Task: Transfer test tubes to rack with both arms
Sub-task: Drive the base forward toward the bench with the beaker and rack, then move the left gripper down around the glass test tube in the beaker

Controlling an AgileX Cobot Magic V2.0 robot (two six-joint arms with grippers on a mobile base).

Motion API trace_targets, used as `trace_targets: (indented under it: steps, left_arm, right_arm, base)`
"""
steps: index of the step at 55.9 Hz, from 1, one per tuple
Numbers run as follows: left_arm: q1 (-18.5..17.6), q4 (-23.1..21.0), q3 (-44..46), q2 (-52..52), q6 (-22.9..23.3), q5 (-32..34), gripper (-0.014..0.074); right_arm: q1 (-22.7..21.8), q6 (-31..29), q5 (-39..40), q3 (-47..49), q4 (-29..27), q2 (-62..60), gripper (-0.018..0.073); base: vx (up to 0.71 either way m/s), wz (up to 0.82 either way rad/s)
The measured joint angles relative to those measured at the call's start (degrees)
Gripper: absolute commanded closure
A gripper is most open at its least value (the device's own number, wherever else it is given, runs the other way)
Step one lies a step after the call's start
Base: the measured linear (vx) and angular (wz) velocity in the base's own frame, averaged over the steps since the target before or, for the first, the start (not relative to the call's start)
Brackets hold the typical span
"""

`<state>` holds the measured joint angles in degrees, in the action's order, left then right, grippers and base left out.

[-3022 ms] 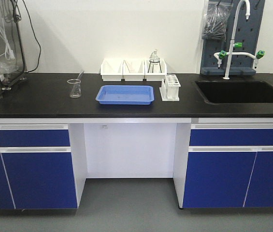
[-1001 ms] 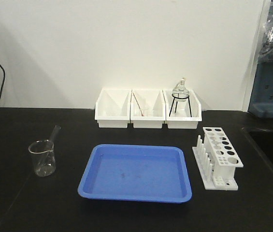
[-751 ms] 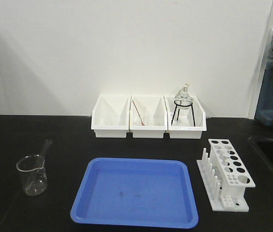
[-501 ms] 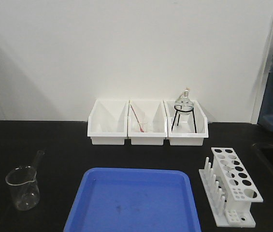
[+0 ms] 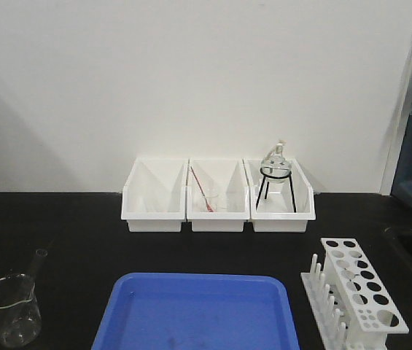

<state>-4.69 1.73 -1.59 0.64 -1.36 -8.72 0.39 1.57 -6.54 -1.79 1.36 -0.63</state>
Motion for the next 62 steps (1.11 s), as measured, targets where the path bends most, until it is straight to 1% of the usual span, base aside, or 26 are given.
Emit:
trace_targets:
  steps: [22, 62]
  left_arm:
    - [0.00, 0.00, 0.00, 0.00, 0.00, 0.00, 0.0604]
    - [0.00, 0.00, 0.00, 0.00, 0.00, 0.08, 0.0604]
  right_arm:
    - [0.00, 0.00, 0.00, 0.00, 0.00, 0.00, 0.0570]
    - [0.00, 0.00, 0.00, 0.00, 0.00, 0.00, 0.0570]
  base:
    - [0.07, -0.02]
    - [0.00, 0.00]
